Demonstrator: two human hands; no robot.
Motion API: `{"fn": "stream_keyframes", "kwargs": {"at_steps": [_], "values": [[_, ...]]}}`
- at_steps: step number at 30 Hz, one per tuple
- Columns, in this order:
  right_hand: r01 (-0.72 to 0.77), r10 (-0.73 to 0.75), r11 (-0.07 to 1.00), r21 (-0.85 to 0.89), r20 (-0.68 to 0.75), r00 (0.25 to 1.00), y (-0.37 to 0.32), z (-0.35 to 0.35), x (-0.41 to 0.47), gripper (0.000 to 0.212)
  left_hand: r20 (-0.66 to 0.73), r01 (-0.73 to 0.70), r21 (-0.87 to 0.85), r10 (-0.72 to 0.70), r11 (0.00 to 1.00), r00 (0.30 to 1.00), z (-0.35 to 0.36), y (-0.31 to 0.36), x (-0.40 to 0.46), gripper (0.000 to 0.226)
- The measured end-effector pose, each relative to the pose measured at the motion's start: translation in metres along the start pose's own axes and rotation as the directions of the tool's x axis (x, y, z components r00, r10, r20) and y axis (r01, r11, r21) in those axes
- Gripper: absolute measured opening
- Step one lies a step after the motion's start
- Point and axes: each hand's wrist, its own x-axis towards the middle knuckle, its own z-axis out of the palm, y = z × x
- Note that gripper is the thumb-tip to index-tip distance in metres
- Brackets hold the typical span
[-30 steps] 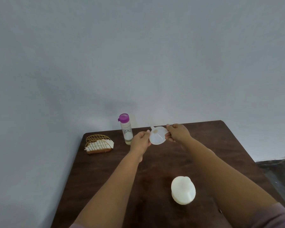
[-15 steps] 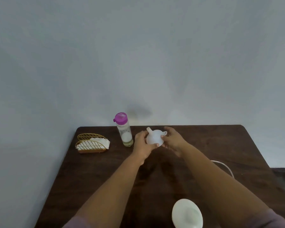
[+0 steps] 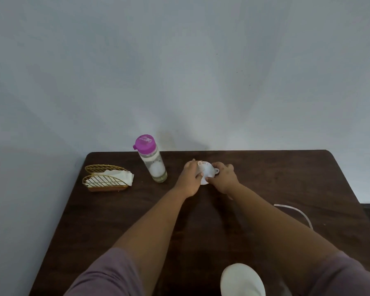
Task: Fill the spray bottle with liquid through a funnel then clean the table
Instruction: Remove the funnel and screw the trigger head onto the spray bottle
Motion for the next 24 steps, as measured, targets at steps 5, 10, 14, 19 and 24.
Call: {"fn": "stream_keyframes", "kwargs": {"at_steps": [5,10,14,19,24], "values": [[0.118,-0.122,0.988,-0.101,-0.026,0.992,0.003,0.003,0.004,0.055,-0.112,0.06,0.094,-0.05,0.994,0.993,0.004,-0.01,0.006,0.047],[0.145,-0.152,0.983,-0.114,-0.051,0.987,0.004,0.005,-0.004,0.048,-0.127,0.083,0.117,-0.068,0.99,0.99,0.009,-0.011,0.0,0.052],[0.146,-0.154,0.979,-0.14,-0.049,0.987,0.004,-0.001,-0.013,0.056,-0.196,0.078,0.122,-0.053,0.989,0.979,0.008,-0.008,-0.015,0.056],[0.128,-0.136,0.989,-0.069,-0.134,0.982,0.002,-0.012,-0.05,0.057,-0.286,0.007,0.115,0.026,0.993,0.958,0.01,0.009,-0.059,0.053],[0.156,-0.151,0.988,0.0,-0.251,0.956,0.009,-0.022,-0.106,0.048,-0.386,-0.076,0.003,0.071,0.997,0.92,0.014,0.041,-0.109,0.039]]}}
